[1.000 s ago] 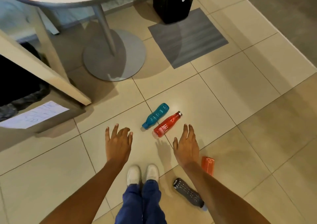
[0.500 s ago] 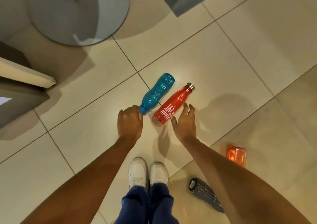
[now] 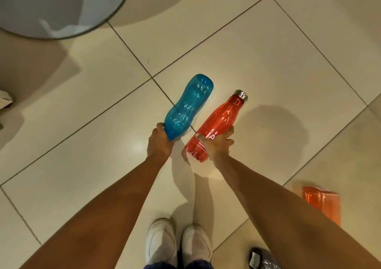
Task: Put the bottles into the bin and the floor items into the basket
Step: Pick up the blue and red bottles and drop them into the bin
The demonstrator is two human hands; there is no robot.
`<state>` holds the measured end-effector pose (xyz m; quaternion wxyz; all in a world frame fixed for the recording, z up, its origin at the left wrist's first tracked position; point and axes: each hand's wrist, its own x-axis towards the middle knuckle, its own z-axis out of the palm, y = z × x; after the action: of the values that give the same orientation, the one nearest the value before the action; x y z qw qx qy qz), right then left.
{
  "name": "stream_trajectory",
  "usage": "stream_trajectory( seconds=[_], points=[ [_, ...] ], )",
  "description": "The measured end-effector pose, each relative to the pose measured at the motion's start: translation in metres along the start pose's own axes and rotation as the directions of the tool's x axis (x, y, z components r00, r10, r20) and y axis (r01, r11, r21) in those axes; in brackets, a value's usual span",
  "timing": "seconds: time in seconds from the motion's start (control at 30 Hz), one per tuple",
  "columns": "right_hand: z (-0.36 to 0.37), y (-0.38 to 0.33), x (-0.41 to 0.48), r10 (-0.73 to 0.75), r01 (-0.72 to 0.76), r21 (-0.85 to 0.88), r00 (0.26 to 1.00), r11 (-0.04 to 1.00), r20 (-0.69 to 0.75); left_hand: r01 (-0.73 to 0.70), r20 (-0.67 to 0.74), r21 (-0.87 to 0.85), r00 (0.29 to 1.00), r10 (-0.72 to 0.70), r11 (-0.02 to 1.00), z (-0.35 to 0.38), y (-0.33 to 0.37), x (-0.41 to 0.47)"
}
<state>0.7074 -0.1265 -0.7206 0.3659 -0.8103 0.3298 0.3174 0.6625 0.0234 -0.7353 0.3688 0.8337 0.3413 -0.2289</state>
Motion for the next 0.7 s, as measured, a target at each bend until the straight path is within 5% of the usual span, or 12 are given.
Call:
stream_trajectory(
  seconds=[0.43,0.7],
  points=[
    [-0.079,-0.016,-0.121,-0.074,0.057,-0.257,0.996,0.965,-0.057,-0.067,-0.12,-0.195,0.992,0.044,0.978,-0.061,0.026,-0.142],
    [-0.157,-0.058,-0.257,-0.185,0.164,-0.381,0.983,0.91,-0.019,0.066,-0.165,-0.49,0.972,-0.167,0.869,-0.17,0.076,-0.276]
  ],
)
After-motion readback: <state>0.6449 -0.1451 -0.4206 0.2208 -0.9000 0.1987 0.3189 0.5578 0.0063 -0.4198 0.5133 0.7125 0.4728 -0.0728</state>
